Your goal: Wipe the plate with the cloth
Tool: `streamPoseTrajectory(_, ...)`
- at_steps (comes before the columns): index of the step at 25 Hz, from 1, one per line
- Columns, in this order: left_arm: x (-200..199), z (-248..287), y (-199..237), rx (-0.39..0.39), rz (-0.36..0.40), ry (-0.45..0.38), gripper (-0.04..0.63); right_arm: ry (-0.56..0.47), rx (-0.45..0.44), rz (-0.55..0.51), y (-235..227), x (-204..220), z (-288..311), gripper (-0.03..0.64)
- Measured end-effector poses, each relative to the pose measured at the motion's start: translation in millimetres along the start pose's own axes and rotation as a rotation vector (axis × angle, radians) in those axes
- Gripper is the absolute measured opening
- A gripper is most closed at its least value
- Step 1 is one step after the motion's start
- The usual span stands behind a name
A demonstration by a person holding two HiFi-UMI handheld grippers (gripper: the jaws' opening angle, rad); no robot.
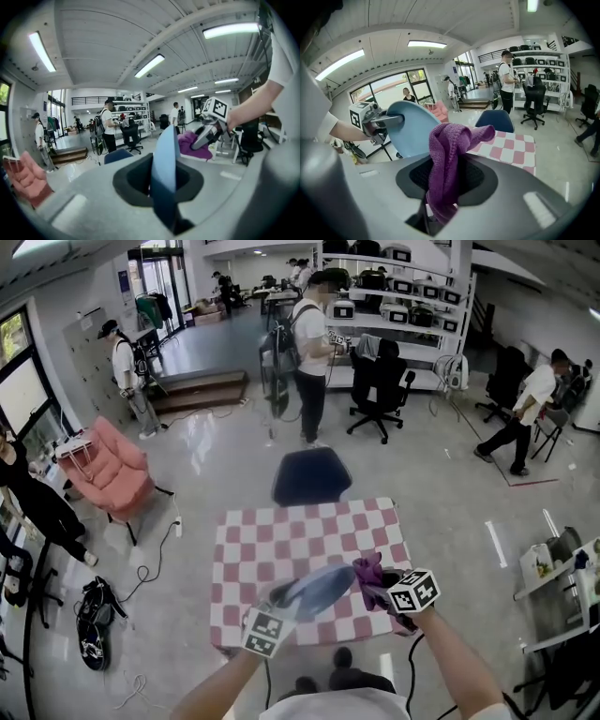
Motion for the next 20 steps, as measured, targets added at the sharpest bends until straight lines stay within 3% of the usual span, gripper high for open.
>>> streamPoseTrajectory(10,9.3,-9.4,-21.9,0.001,-0.078,0.005,0.037,-0.046,0.03,-0.005,5.1,18.1,-21.3,0.12)
streamPoseTrajectory(20,7.1,3.6,-32.8,-0.021,-0.191,0.005,0.037,-0.07,0.045,-0.108,-13.2,19.5,-32.4,0.12)
Point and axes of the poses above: the fingertips, and each gripper's own axes: z forward along the fingers, y to its left, x out of its underside, the point moved 4 cm from there along -z, backward along the fingers, and after that the axes turned 9 degrees about -z, right-handed, at the moved point
